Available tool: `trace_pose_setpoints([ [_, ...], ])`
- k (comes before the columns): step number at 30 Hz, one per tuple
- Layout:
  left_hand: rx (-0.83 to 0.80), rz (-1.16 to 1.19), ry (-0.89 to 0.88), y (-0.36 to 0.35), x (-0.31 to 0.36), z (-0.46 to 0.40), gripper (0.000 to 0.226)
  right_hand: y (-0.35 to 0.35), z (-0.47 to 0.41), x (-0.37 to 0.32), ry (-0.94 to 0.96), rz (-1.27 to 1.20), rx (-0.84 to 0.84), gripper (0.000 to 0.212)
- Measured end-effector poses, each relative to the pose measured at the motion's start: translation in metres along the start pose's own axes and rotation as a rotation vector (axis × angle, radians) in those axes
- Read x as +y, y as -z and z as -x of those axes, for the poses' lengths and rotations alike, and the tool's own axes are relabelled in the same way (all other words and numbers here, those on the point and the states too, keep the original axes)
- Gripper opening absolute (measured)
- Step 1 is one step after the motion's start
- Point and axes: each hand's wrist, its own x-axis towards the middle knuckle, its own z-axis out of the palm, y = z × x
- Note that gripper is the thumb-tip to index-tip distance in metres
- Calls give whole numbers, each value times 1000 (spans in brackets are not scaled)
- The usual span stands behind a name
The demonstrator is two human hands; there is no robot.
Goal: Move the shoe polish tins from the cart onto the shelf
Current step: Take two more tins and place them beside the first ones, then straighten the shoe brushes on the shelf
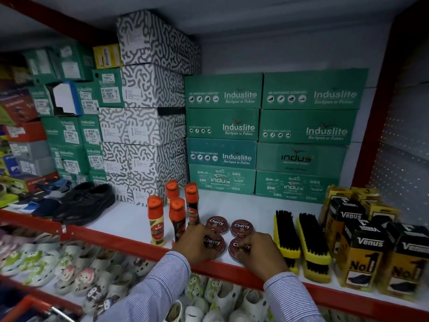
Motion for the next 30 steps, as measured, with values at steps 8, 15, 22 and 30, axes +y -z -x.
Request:
trace_pose_setpoints([
  [8, -17, 14, 47, -2, -2, 0, 36, -1, 2, -2, -19, -12, 28, 15],
  [15, -15, 1, 37, -2, -1, 1, 38, 3, 5, -5, -17, 6, 7, 16],
  [22, 49, 77, -90, 3, 16, 0, 39, 54, 26, -11, 86, -107, 222, 25],
  [30, 23, -13, -344, -34, 109, -23, 63, 109, 41, 47, 70, 92, 257, 39],
])
